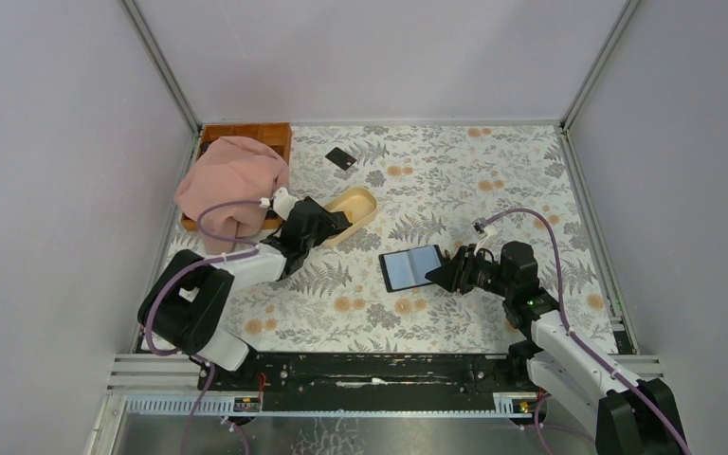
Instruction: Take the credit cards out of the card holder
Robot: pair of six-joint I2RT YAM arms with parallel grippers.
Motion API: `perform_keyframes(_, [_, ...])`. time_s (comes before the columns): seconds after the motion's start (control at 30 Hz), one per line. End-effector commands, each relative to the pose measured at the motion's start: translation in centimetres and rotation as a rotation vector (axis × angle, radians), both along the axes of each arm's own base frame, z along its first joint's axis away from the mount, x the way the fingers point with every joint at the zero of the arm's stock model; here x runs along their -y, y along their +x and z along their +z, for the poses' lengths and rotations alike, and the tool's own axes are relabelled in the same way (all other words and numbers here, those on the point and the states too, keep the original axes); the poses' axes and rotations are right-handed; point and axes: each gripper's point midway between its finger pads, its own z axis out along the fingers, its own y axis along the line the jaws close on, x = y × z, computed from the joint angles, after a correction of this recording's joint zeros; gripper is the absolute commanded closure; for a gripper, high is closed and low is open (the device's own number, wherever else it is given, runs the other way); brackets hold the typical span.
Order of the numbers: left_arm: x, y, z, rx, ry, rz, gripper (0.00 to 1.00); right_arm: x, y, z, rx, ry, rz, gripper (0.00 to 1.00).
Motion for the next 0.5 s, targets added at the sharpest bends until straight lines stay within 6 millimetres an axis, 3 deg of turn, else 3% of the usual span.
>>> perform_keyframes(0.0, [-1.5,-2.1,-2.7,-0.147,0.120,-0.015,0.44,-0.4,0.2,1.3,0.060,0.029,0.022,0.66])
perform_keyframes(0.47, [-3.7,-4.3,-0.7,-0.185,0.218,-0.016,0.43,-0.6,0.0,1.7,0.081,0.051,0.032,0.66])
